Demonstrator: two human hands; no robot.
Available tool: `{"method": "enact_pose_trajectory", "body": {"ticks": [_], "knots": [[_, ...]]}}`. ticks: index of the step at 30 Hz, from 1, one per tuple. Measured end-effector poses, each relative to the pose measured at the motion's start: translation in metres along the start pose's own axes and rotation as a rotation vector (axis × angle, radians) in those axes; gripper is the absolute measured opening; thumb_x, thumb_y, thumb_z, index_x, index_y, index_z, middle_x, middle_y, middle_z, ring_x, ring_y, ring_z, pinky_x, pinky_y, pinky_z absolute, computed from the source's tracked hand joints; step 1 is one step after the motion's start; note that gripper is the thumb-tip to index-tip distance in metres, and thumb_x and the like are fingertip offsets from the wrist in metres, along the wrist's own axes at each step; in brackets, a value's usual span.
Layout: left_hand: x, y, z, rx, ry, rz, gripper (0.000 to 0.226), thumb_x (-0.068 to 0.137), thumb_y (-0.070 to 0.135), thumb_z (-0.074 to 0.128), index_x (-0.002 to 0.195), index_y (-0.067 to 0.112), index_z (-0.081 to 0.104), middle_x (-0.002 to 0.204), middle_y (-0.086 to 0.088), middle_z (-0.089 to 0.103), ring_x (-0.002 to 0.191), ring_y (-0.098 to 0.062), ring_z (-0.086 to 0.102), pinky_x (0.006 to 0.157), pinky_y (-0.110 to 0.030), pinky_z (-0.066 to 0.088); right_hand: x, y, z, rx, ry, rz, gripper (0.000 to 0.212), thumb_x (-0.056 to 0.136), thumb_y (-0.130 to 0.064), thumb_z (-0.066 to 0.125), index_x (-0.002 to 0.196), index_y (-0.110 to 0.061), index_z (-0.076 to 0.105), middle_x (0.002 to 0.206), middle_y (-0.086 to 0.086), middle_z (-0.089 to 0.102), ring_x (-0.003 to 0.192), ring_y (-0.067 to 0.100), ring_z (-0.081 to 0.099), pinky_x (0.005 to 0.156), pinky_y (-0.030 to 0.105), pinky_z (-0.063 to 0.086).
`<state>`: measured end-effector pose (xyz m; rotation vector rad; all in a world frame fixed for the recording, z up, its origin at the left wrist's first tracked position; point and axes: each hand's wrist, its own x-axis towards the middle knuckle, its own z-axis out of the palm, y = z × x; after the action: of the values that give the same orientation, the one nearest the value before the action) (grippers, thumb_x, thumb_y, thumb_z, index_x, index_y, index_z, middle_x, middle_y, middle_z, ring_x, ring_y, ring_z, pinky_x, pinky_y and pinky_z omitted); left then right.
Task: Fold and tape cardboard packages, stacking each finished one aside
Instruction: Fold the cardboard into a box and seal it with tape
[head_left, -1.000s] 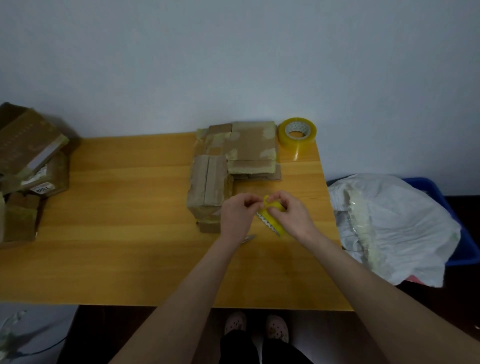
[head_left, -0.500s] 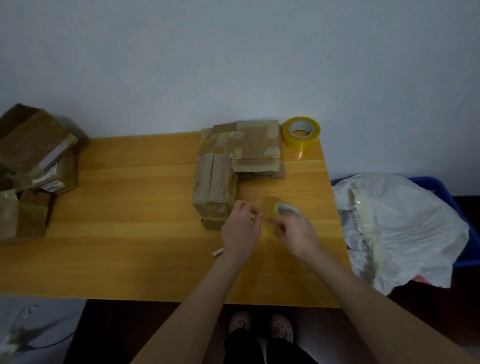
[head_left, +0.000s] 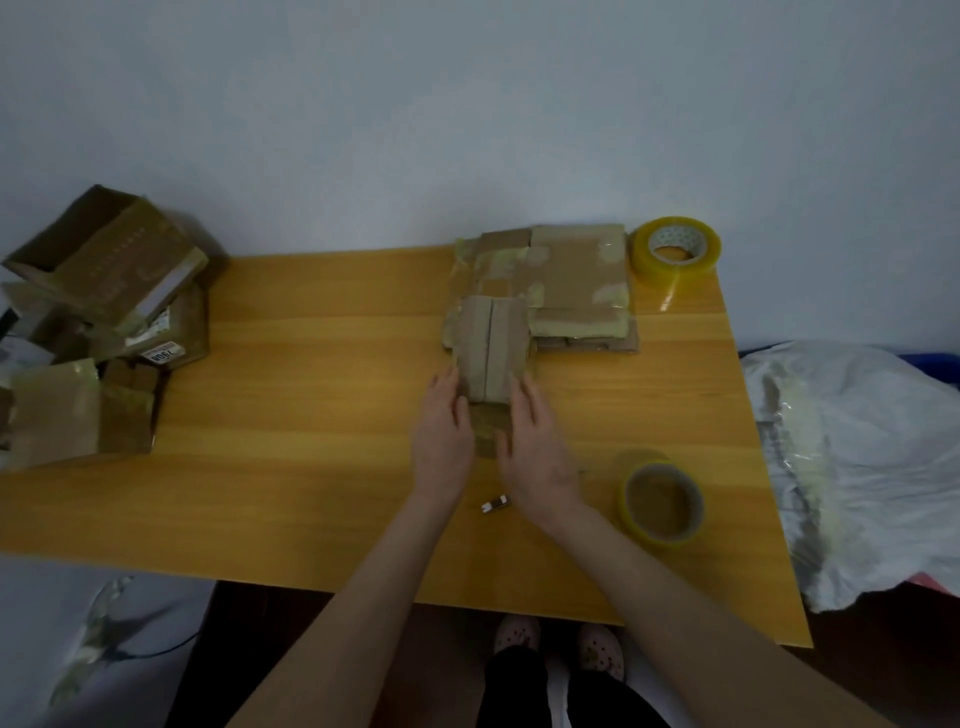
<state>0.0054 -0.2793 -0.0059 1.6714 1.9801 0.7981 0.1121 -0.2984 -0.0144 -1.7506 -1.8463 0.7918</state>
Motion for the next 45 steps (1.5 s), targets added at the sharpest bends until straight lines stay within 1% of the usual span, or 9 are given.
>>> {"method": "enact_pose_trajectory", "body": {"ticks": [5, 10, 14, 24, 31, 35, 38, 42, 45], "knots": [[0.003, -0.008, 0.013, 0.09, -0.12, -0.02, 0.056, 0.102, 0.021, 0.038, 0.151, 0.005, 0.015, 0.16, -0.01, 0.01, 0.142, -0.024, 0.027, 0.111, -0.028, 0.026, 0.008, -0.005, 0.016, 0.111, -0.023, 0.105, 0.062, 0.099, -0.009, 0.038, 0.153, -0.006, 0.007, 0.161, 0.008, 0.001, 0.142, 0.025, 0.027, 0.112, 0.033, 0.028], [0.021, -0.033, 0.009, 0.063, -0.29, -0.005, 0.075, 0.094, 0.031, 0.055, 0.152, 0.005, 0.013, 0.136, -0.018, 0.051, 0.116, -0.033, 0.055, 0.093, -0.045, 0.047, 0.02, 0.025, -0.004, 0.074, 0.018, 0.005, 0.052, 0.097, -0.011, 0.052, 0.146, -0.012, 0.036, 0.153, 0.01, 0.032, 0.134, 0.023, 0.044, 0.105, 0.018, 0.027], [0.038, -0.038, 0.004, 0.214, -0.372, 0.015, 0.084, 0.092, 0.036, 0.058, 0.152, 0.009, 0.006, 0.123, -0.02, 0.059, 0.104, -0.034, 0.058, 0.083, -0.039, 0.047, 0.036, 0.038, -0.013, -0.116, 0.055, -0.133, 0.048, 0.082, -0.017, 0.074, 0.128, -0.008, 0.061, 0.121, 0.018, 0.064, 0.105, 0.031, 0.066, 0.089, 0.043, 0.055], [0.045, -0.046, 0.013, 0.287, -0.442, 0.081, 0.092, 0.089, 0.041, 0.058, 0.152, 0.007, 0.001, 0.117, -0.021, 0.06, 0.104, -0.035, 0.058, 0.084, -0.04, 0.047, 0.041, 0.032, 0.004, -0.357, 0.085, -0.074, 0.049, 0.08, -0.035, 0.074, 0.115, -0.009, 0.052, 0.091, 0.012, 0.068, 0.073, 0.033, 0.067, 0.055, 0.039, 0.054], [0.047, -0.062, 0.01, 0.185, -0.438, 0.14, 0.052, 0.096, 0.031, 0.052, 0.139, 0.005, 0.038, 0.096, -0.011, 0.066, 0.072, -0.017, 0.054, 0.063, -0.018, 0.039, 0.03, 0.044, 0.004, -0.163, 0.139, -0.08, 0.043, 0.09, -0.032, 0.063, 0.131, -0.017, 0.056, 0.069, 0.008, 0.068, 0.055, 0.027, 0.062, 0.053, 0.04, 0.055], [0.036, -0.059, 0.0, 0.015, -0.401, 0.086, 0.028, 0.101, 0.029, 0.039, 0.104, 0.008, 0.058, 0.07, 0.007, 0.053, 0.062, -0.014, 0.049, 0.052, -0.012, 0.037, 0.029, 0.031, 0.006, -0.039, 0.124, 0.148, 0.067, 0.085, -0.055, 0.059, 0.139, -0.02, 0.042, 0.092, 0.006, 0.07, 0.078, 0.026, 0.067, 0.068, 0.04, 0.056], [0.038, -0.043, 0.011, -0.065, -0.293, -0.025, 0.055, 0.094, 0.055, 0.038, 0.118, 0.007, 0.051, 0.097, -0.001, 0.061, 0.085, -0.019, 0.057, 0.067, -0.02, 0.049, 0.04, 0.016, 0.011, 0.005, 0.132, 0.289, 0.081, 0.074, -0.068, 0.062, 0.136, -0.017, 0.049, 0.107, 0.005, 0.069, 0.092, 0.023, 0.066, 0.074, 0.037, 0.056], [0.044, -0.041, 0.021, 0.095, -0.197, -0.154, 0.047, 0.104, 0.034, 0.028, 0.09, 0.002, 0.058, 0.074, -0.009, 0.058, 0.074, -0.029, 0.058, 0.056, -0.025, 0.035, 0.034, 0.017, 0.017, 0.12, 0.145, 0.376, 0.061, 0.087, -0.049, 0.061, 0.137, -0.015, 0.052, 0.113, 0.006, 0.069, 0.097, 0.019, 0.064, 0.076, 0.029, 0.052], [0.03, -0.041, 0.02, -0.001, -0.171, -0.15, 0.041, 0.104, 0.027, 0.03, 0.113, 0.002, 0.061, 0.077, -0.008, 0.06, 0.079, -0.03, 0.061, 0.06, -0.027, 0.037, 0.024, 0.025, 0.016, 0.175, 0.179, 0.458, 0.048, 0.094, -0.038, 0.057, 0.137, -0.018, 0.052, 0.111, 0.009, 0.07, 0.099, 0.023, 0.064, 0.079, 0.031, 0.05]]}}
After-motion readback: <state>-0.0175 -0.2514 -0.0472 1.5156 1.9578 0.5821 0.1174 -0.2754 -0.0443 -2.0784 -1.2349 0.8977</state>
